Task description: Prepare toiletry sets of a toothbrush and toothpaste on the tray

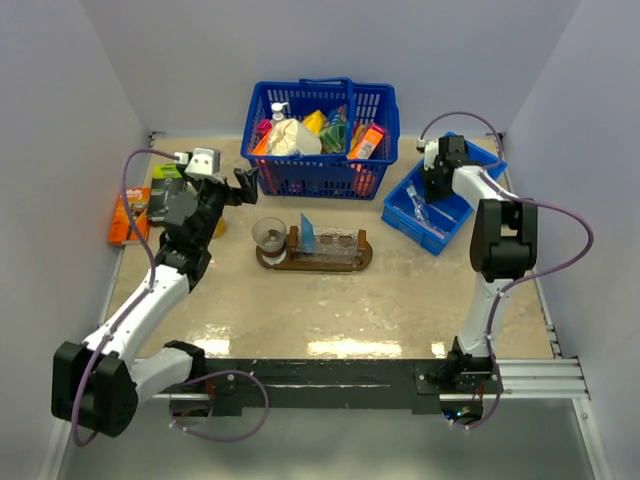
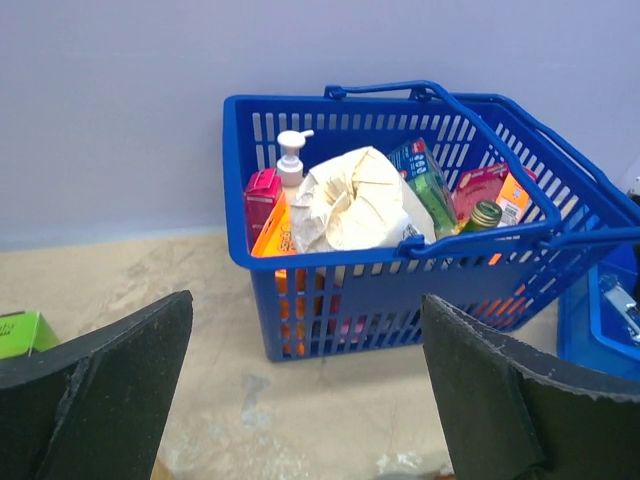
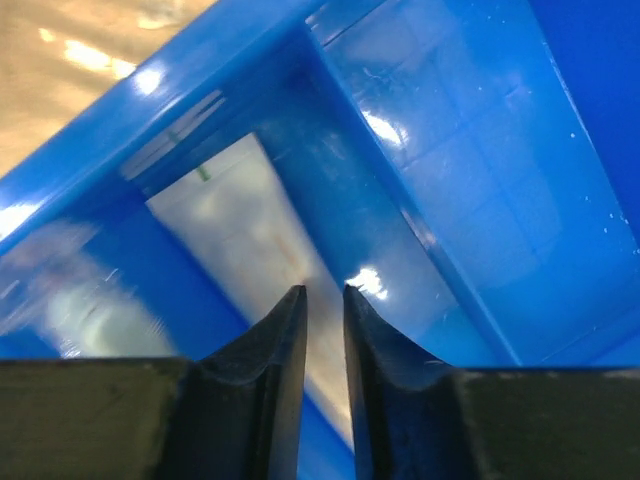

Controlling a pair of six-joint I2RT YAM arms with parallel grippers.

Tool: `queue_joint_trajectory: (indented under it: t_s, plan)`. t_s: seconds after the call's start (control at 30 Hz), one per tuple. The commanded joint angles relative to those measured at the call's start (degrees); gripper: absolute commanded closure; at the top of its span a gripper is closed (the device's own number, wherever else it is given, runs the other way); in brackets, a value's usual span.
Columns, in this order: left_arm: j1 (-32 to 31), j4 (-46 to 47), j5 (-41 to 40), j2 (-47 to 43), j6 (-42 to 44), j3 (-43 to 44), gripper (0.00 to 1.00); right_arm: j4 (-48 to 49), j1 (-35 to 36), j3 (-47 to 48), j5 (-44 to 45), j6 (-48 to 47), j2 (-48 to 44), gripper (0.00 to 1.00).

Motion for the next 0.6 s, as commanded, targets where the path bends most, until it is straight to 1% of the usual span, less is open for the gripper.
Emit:
queue_joint_trajectory:
  t_s: [0.0,0.03,0.1,0.13,0.2,0.3,0.33,0.4,0.43,0.47,0.5,0.53,0.57]
  plan:
    - [0.4,13.7,-1.8,5.5,3.5,0.2,0.00,-8.1,-0.3,7.5,2.7,-4.0,4.0,0.70]
    - [0.4,13.0,-2.4,6.7,4.2,2.2,0.00,-9.0,-0.3,9.2,2.4,-4.6,4.8,0.63]
    - [0.4,11.0,-1.1,9.5,5.8,5.5,0.00,-10.5,-0.5,10.5,0.8,-6.0,6.8,0.56]
    - [0.4,10.0,0.1,10.4,8.0,6.7,0.00,-11.0,-0.6,12.1,-0.3,-6.4,7.6,0.53]
    - [0.4,6.5,0.9,11.8,8.8,9.9,0.00,-13.9,-0.5,14.8,-3.6,-8.0,10.6,0.52]
    - [0.4,5.0,-0.1,11.9,8.6,10.6,0.00,-16.7,-0.5,18.3,-6.8,-8.9,13.1,0.51]
    - [0.4,4.1,-0.7,11.7,7.0,10.8,0.00,-16.6,-0.5,18.6,-7.7,-8.8,13.2,0.50]
    - [0.4,-1.5,-4.1,10.8,4.6,11.8,0.00,-15.3,-0.5,18.2,-10.7,-8.1,12.7,0.50]
    - [0.4,-3.9,-5.0,10.4,2.1,11.9,0.00,-14.2,-0.6,16.9,-11.9,-7.5,12.4,0.50]
    - [0.4,-8.2,-6.4,9.2,1.2,11.8,0.00,-12.9,-0.6,15.8,-13.5,-6.9,12.1,0.50]
    - [0.4,-10.1,-7.0,8.4,0.2,11.2,0.00,-9.6,-0.6,14.8,-17.0,-5.3,12.0,0.50]
    - [0.4,-12.5,-7.1,7.7,-2.3,11.2,0.00,-8.5,-0.5,13.8,-17.9,-4.6,12.2,0.49]
    - [0.4,-13.7,-7.6,6.5,-3.0,11.1,0.00,-7.3,-0.5,13.7,-17.7,-4.2,12.4,0.49]
